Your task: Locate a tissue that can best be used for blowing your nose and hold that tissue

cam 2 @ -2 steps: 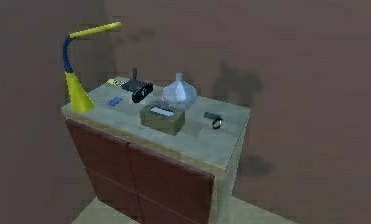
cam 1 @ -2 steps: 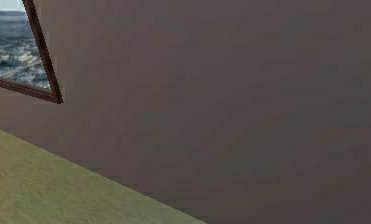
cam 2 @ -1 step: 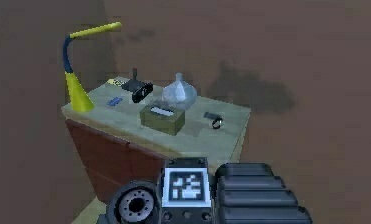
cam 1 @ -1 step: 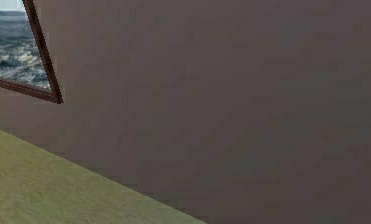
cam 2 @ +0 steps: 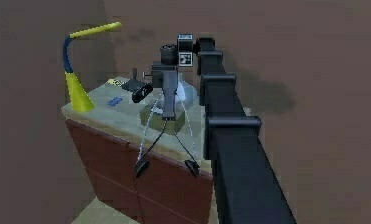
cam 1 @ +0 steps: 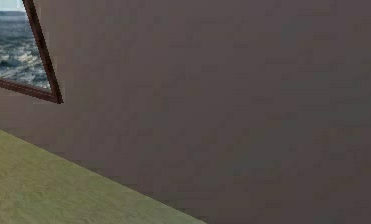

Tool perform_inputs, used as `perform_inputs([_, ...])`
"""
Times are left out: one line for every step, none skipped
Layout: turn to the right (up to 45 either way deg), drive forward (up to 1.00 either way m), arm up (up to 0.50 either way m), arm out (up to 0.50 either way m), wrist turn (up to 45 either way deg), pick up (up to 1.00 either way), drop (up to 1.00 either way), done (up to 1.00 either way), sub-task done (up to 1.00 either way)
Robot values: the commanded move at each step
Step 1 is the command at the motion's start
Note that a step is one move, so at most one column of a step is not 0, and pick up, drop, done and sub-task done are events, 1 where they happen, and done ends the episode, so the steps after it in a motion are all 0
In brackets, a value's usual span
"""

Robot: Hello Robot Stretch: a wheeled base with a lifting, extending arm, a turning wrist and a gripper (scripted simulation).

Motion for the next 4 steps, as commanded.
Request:
perform_inputs([0.0,0.0,0.0,0.0,45.0,0.0,0.0,0.0,0.0])
perform_inputs([0.0,0.0,0.0,0.0,45.0,0.0,0.0,0.0,0.0])
perform_inputs([0.0,0.0,0.0,0.0,45.0,0.0,0.0,0.0,0.0])
perform_inputs([0.0,0.0,0.0,0.0,42.0,0.0,0.0,0.0,0.0])
